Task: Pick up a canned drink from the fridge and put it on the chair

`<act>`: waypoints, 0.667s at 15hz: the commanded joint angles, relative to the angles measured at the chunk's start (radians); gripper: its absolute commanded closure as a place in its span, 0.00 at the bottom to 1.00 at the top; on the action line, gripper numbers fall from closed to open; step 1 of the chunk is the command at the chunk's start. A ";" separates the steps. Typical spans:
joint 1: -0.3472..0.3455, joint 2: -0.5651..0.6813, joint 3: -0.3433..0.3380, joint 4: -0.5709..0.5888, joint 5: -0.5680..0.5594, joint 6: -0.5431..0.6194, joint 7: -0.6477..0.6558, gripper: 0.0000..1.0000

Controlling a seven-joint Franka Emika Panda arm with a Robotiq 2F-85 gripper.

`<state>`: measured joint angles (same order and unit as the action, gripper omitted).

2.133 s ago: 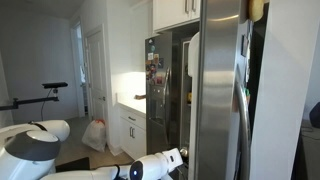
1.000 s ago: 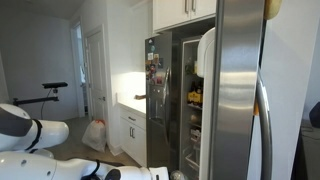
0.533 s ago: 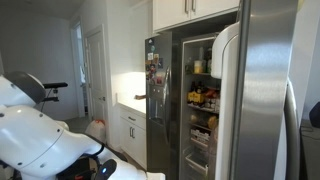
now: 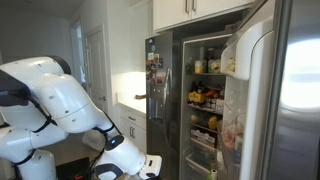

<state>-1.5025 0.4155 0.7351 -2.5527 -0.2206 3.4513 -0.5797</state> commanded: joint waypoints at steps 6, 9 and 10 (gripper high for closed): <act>0.296 -0.019 -0.245 0.065 0.141 -0.003 0.102 0.53; 0.296 0.005 -0.262 0.090 0.167 -0.004 0.111 0.53; 0.296 0.010 -0.268 0.094 0.174 -0.010 0.113 0.53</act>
<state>-1.2206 0.4204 0.4842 -2.4870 -0.0785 3.4506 -0.4839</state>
